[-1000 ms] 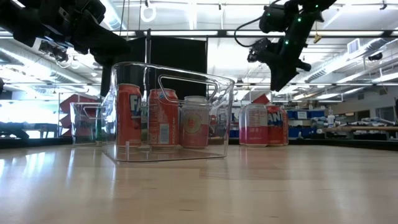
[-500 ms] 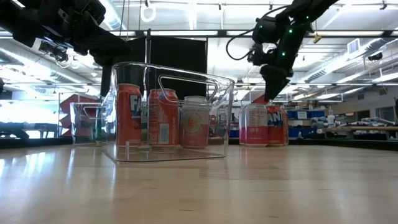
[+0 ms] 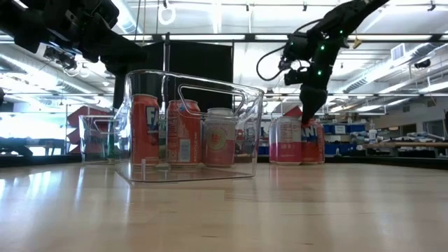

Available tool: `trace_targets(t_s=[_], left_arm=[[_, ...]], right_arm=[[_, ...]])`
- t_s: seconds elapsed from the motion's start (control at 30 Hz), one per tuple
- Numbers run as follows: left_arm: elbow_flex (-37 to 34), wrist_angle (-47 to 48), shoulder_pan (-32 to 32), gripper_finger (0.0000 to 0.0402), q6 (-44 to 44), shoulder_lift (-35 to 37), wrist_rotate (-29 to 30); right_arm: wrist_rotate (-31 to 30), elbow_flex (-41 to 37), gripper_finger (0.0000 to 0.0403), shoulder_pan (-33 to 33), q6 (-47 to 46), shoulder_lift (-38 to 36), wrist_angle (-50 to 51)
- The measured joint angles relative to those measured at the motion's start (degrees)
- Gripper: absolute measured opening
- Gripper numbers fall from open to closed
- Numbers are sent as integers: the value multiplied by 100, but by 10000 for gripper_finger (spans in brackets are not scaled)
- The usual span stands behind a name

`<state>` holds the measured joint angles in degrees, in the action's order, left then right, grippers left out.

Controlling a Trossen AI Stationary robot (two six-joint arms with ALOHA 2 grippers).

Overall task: Sort soda cans
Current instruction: Put the bottom orange soda can into the center transparent bin

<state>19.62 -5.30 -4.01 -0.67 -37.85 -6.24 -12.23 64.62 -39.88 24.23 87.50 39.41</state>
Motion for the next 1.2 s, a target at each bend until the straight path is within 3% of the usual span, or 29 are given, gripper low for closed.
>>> trace_targets(t_s=[0.4,0.6,0.7,0.93,1.2], left_arm=[[0,71,0,131,-1,0,0],[0,77,0,131,-2,0,0],[0,76,0,131,-4,0,0],[0,44,0,131,-153,0,1],[0,46,0,131,-144,0,2]], right_arm=[[326,39,323,-22,-156,449,82],[387,35,282,238,-471,354,593],[385,23,281,404,-641,231,829],[673,23,281,938,-1218,-219,1624],[378,1075,281,2044,-2292,-374,2749]])
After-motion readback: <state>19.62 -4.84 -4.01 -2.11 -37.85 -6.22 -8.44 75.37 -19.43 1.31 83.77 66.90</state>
